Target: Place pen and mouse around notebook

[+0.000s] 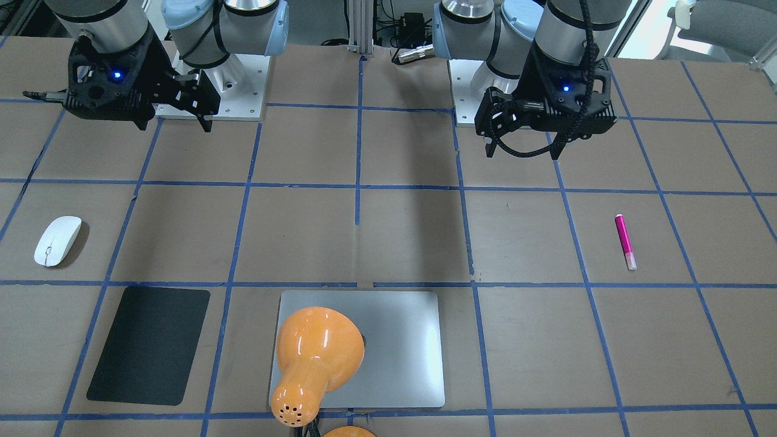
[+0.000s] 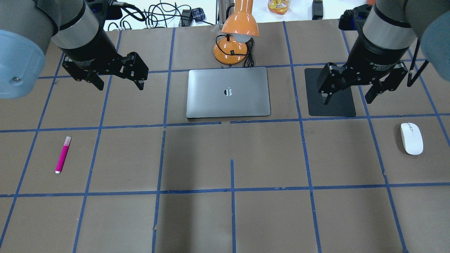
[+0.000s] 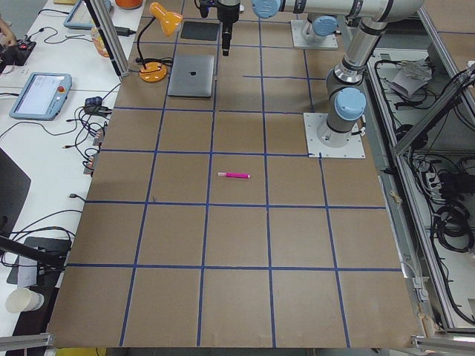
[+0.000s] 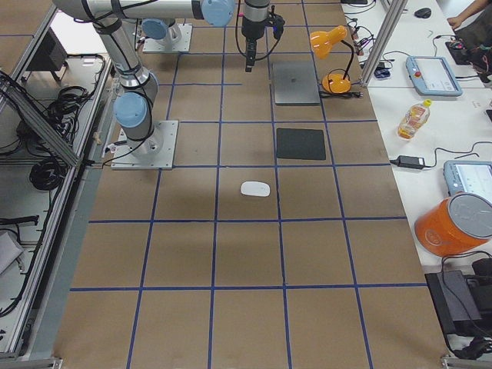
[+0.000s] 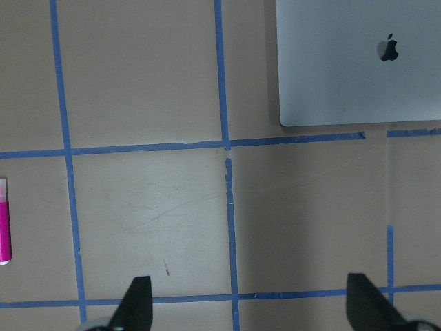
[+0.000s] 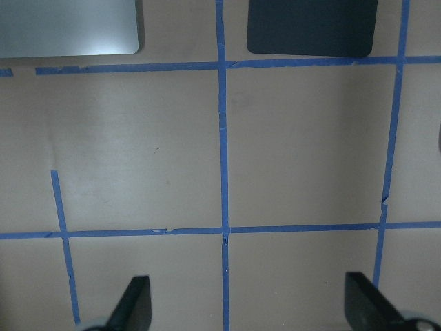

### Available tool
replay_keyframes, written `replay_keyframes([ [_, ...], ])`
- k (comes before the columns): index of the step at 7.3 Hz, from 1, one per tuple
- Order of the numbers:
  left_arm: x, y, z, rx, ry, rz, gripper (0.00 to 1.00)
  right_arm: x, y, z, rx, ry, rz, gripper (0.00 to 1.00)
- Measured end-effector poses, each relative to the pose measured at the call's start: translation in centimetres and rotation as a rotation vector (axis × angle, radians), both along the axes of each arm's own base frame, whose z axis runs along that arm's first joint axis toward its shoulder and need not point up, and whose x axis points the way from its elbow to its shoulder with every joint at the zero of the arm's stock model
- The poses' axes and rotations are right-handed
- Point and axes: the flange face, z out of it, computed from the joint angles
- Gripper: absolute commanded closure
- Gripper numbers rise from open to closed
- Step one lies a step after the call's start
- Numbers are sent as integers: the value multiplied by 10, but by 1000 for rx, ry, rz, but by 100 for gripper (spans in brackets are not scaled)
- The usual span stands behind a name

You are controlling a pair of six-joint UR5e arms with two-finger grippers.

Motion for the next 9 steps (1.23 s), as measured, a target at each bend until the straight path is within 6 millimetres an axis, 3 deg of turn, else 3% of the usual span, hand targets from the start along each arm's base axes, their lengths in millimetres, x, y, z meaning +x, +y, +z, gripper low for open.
replay_keyframes([
  [2, 63, -5, -14, 47, 2, 46, 0, -1, -2, -3, -7, 6, 0, 0],
  [3, 107, -8, -35, 84, 2, 29, 0, -3, -3, -4, -6, 9, -5, 0],
  [4, 159, -11, -69, 102, -3, 16, 0, -16, -7, -5, -10, 11, -26, 0],
  [5, 206, -11, -109, 91, -11, -14, 0, -44, -14, -9, -8, 10, -74, 0],
  [6, 245, -9, -153, 65, -26, -69, 0, -87, -23, -19, 4, 5, -136, 0],
  [8, 300, 4, -229, 38, -44, -152, 0, -176, -26, -45, -4, 6, -169, 0],
  [9, 325, 10, -260, 51, -35, -176, 0, -224, -23, -70, -24, 12, -155, 0],
])
